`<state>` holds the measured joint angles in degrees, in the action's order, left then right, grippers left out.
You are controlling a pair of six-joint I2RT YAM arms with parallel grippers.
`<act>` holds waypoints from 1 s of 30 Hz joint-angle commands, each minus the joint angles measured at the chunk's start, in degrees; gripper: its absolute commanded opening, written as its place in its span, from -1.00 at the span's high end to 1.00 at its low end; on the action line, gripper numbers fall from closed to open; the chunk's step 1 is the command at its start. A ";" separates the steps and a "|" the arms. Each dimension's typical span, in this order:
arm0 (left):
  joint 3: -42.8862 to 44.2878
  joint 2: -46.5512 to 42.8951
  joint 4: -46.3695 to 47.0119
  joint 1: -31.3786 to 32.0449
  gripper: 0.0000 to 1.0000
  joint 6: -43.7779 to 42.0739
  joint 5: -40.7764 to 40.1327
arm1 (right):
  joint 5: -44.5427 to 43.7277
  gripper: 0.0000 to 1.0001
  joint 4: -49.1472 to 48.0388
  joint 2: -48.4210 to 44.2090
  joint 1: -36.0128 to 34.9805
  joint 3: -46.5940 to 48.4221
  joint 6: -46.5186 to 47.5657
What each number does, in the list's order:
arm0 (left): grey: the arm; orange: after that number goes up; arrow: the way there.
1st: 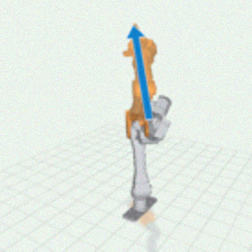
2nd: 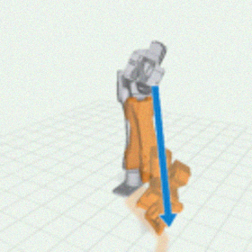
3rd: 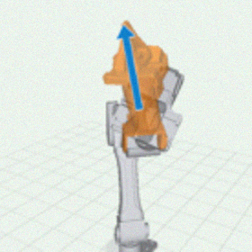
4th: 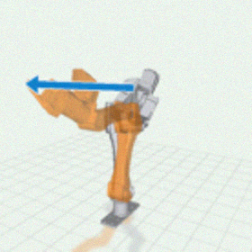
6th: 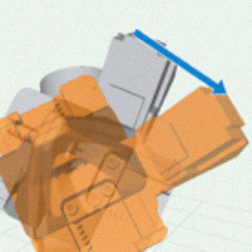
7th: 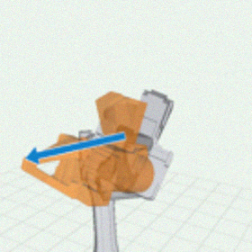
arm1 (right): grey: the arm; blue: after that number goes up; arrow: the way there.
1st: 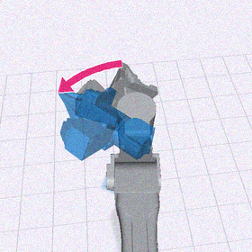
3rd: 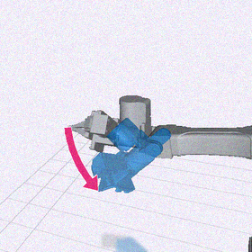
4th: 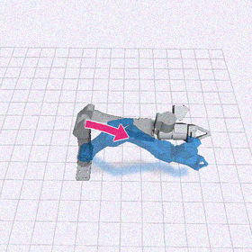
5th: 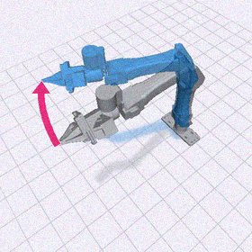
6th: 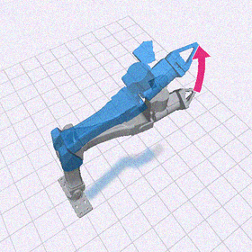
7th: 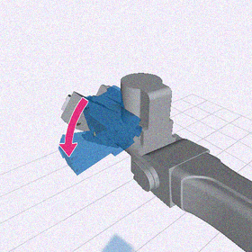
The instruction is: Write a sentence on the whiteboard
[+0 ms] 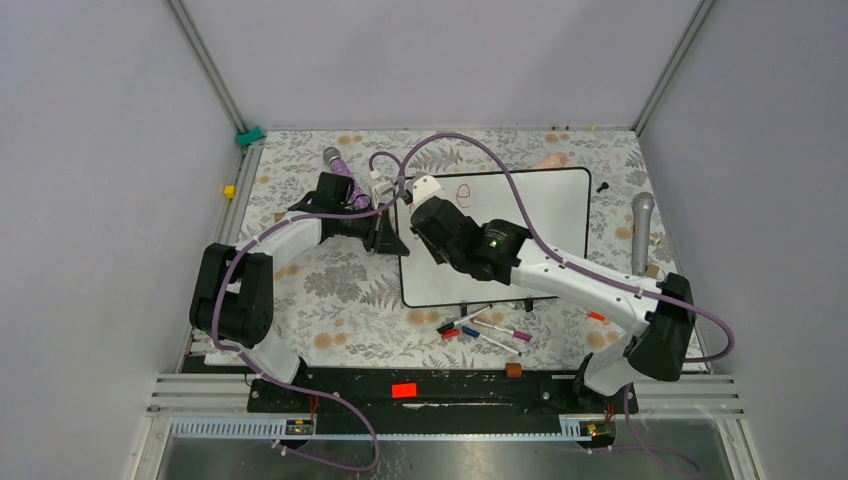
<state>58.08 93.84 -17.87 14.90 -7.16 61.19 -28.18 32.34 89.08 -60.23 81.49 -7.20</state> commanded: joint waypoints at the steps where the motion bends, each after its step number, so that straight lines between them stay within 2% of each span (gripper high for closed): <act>1: -0.96 0.28 -3.14 1.63 1.00 -4.77 -8.81 | -1.45 1.00 -4.06 -3.76 0.85 0.93 1.99; 15: -1.04 -0.08 -3.18 1.64 1.00 -4.85 -8.80 | -1.70 1.00 -3.26 0.83 2.17 5.08 2.89; 30: -0.96 -0.52 -3.01 1.66 1.00 -4.79 -8.66 | -2.97 1.00 -2.69 2.79 2.22 4.66 2.20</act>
<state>58.08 93.76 -17.87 14.90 -7.20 61.21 -29.06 30.13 91.07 -58.43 84.31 -4.95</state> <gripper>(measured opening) 0.077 0.187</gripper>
